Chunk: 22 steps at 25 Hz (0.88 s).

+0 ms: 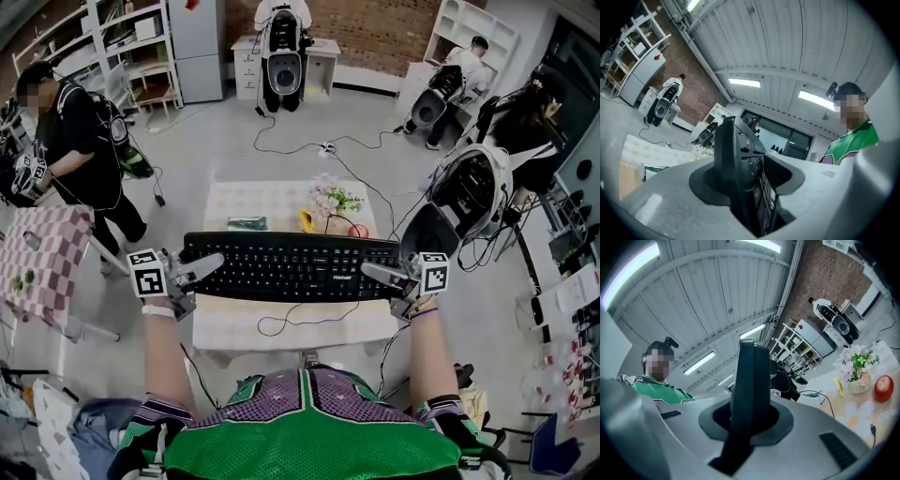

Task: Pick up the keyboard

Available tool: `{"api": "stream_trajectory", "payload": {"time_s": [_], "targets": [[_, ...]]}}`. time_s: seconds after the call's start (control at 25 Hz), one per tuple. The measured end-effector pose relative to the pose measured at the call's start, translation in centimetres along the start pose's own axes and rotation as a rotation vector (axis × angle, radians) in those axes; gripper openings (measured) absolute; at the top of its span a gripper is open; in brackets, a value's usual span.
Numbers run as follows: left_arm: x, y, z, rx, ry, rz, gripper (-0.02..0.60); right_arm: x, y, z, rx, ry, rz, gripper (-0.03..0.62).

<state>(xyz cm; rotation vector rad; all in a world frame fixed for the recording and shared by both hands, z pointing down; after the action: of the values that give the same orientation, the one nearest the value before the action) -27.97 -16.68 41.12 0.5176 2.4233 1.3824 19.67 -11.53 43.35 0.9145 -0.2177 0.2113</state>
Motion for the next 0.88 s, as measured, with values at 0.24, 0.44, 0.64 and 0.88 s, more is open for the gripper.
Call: {"api": "stream_trajectory", "payload": {"time_s": [0.24, 0.44, 0.64, 0.88], "targets": [[0.3, 0.0, 0.0, 0.02, 0.023, -0.012, 0.186, -0.4, -0.4, -0.5, 0.013, 0.031, -0.012, 0.069], [0.3, 0.0, 0.2, 0.022, 0.026, -0.004, 0.163, -0.5, -0.9, -0.8, 0.053, 0.056, -0.029, 0.075], [0.7, -0.6, 0.8, -0.011, 0.027, 0.005, 0.158, -0.7, -0.7, -1.3, 0.092, 0.054, -0.024, 0.075], [0.6, -0.8, 1.2, -0.028, 0.004, 0.009, 0.169, -0.3, -0.3, -1.6, 0.109, 0.061, -0.011, 0.078]]}}
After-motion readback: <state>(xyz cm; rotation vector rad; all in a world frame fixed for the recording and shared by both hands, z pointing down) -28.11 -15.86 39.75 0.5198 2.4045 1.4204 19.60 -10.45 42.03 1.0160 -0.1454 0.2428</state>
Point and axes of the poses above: the fingertips, and each gripper's own axes: x backward along the fingers, z to its right, y out of its underside, the point moved 10 cm from there along x, backward along the fingers, and after that the axes turned 13 degrees about -y, right-handed, at the moved point
